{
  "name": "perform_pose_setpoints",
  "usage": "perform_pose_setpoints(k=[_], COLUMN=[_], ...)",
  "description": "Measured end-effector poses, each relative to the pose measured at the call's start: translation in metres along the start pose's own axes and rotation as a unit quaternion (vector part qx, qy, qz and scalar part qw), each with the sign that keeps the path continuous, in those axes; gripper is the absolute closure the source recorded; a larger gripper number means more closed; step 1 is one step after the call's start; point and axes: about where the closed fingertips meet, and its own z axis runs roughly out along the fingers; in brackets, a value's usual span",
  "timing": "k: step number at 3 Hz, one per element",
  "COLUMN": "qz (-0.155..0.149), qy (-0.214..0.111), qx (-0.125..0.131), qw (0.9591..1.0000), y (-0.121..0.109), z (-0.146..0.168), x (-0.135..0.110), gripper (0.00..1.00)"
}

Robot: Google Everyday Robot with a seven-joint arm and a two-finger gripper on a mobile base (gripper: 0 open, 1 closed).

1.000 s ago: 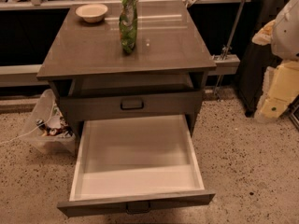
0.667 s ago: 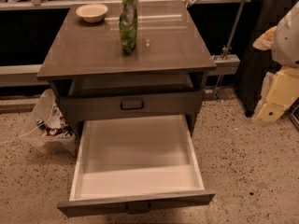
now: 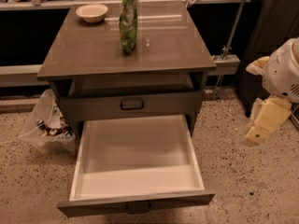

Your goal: Close middle drawer

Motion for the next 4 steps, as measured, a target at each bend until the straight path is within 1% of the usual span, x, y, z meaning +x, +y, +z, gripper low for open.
perform_pose_setpoints(k=[1, 2, 3, 4], qz=[0.012, 0.021, 0.048, 0.075], qy=[0.004, 0.015, 0.006, 0.028], qx=[-0.016, -0.031, -0.052, -0.059], qw=[0.9998, 0.9992, 0.9975, 0.9951], y=[0.012, 0.020, 0.024, 0.026], z=[0.021, 0.039, 0.054, 0.069], x=[0.014, 0.026, 0.048, 0.077], gripper=[0.00, 0.00, 0.00, 0.00])
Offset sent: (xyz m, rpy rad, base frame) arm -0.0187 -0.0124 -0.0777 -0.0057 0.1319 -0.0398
